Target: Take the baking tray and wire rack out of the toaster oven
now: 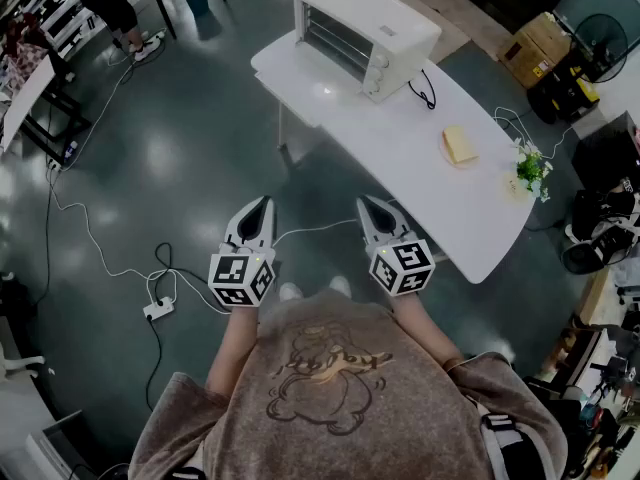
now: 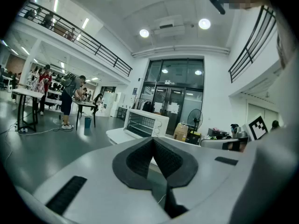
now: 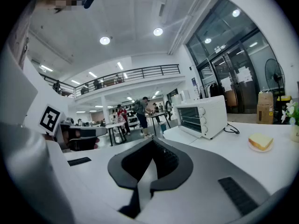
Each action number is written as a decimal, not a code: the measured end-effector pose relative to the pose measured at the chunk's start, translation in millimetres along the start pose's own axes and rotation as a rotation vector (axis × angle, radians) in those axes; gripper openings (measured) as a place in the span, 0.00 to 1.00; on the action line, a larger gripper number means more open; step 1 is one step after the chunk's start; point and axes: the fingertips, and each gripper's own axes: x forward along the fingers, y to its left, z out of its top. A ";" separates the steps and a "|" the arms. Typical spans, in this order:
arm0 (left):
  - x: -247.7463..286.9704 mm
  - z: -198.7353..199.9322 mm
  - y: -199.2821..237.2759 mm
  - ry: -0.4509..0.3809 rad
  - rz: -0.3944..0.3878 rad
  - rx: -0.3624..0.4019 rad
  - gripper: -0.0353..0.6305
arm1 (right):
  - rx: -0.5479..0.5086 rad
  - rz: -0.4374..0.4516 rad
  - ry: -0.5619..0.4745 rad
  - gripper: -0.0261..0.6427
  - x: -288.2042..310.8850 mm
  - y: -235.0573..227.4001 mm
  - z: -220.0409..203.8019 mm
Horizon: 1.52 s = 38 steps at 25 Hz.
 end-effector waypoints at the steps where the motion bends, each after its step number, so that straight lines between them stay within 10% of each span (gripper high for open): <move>1: 1.2 -0.2 0.5 0.001 -0.002 0.000 0.06 | 0.006 -0.002 -0.001 0.04 0.7 -0.4 -0.2; 23: 11.6 -16.1 38.8 0.035 -0.108 0.024 0.06 | 0.117 -0.121 -0.047 0.04 29.6 25.4 -29.0; 38: 134.3 11.3 82.2 0.049 -0.164 0.001 0.06 | 0.188 -0.136 -0.074 0.04 141.7 -30.5 9.5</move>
